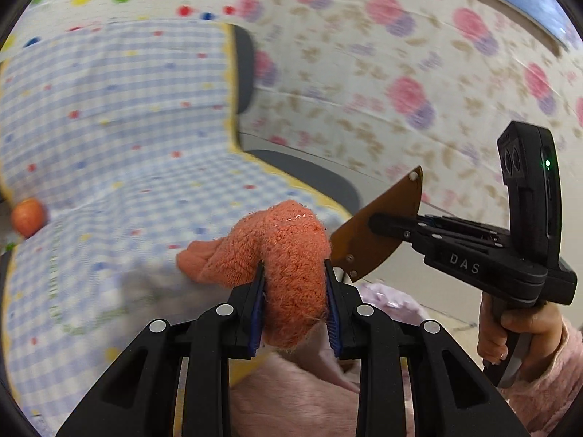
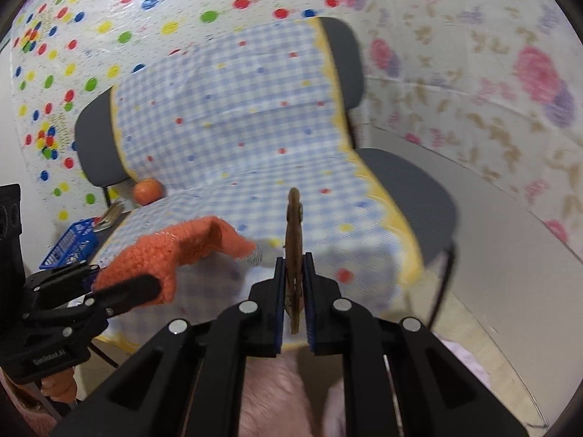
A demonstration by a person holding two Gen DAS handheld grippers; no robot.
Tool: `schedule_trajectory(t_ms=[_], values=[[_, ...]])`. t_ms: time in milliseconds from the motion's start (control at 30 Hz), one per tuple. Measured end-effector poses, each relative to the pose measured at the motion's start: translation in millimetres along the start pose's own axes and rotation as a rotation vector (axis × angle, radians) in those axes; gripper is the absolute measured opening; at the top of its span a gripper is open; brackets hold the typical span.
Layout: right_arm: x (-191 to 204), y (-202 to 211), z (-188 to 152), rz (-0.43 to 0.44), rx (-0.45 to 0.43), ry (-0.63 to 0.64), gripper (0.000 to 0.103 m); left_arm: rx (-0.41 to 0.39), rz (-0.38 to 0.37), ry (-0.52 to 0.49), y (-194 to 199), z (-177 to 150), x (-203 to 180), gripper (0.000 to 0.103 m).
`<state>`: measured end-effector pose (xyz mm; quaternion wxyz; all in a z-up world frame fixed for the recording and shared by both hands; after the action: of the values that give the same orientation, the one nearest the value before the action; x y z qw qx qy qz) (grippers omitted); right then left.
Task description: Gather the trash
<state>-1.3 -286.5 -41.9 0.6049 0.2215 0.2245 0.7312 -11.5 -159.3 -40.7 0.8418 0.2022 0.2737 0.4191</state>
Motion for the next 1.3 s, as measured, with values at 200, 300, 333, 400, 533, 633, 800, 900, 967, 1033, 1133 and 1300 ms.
schedule_trajectory(t_ms=[200,300,333,400,533,633,800,900,967,1033,1133,1300], values=[[-44,39,-28,-0.098,0.016,-0.072,0.01,0.06,-0.114,-0.09,-23,-18,-59,0.029],[-61,54,-46,-0.151,0.031,-0.095,0.01,0.104,-0.165,-0.129,-35,-31,-84,0.029],[-67,58,-51,-0.164,0.037,-0.104,0.01,0.125,-0.18,-0.142,-41,-37,-93,0.029],[-78,65,-63,-0.188,0.05,-0.13,0.01,0.162,-0.206,-0.154,-50,-45,-104,0.029],[-97,74,-86,-0.254,0.083,-0.162,0.01,0.25,-0.241,-0.172,-71,-64,-122,0.03],[-109,76,-101,-0.303,0.12,-0.174,0.01,0.325,-0.242,-0.161,-90,-74,-130,0.03],[-124,65,-122,-0.36,0.187,-0.175,0.011,0.38,-0.23,-0.147,-113,-80,-139,0.034],[-129,54,-131,-0.377,0.226,-0.171,0.011,0.392,-0.221,-0.132,-118,-80,-139,0.046],[-131,49,-136,-0.386,0.251,-0.164,0.027,0.385,-0.231,-0.118,-117,-79,-137,0.061],[-133,48,-138,-0.38,0.251,-0.178,0.042,0.379,-0.241,-0.106,-114,-77,-136,0.072],[-134,55,-134,-0.378,0.233,-0.189,0.042,0.361,-0.216,-0.09,-110,-72,-128,0.076],[-133,63,-121,-0.369,0.199,-0.201,0.054,0.295,-0.124,-0.077,-96,-64,-109,0.086]])
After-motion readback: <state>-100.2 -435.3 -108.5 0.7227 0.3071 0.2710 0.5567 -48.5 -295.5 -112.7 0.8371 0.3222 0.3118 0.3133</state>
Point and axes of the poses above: each gripper's, at about its wrist camera, not at the fingertips, and y roughly against the way its jaws point, x to its left, z to its top, the point moved 6 cm from there along -y, roughly the way its jaws point, and after that the axes turned 9 degrees about y, right-handed, at the moved point
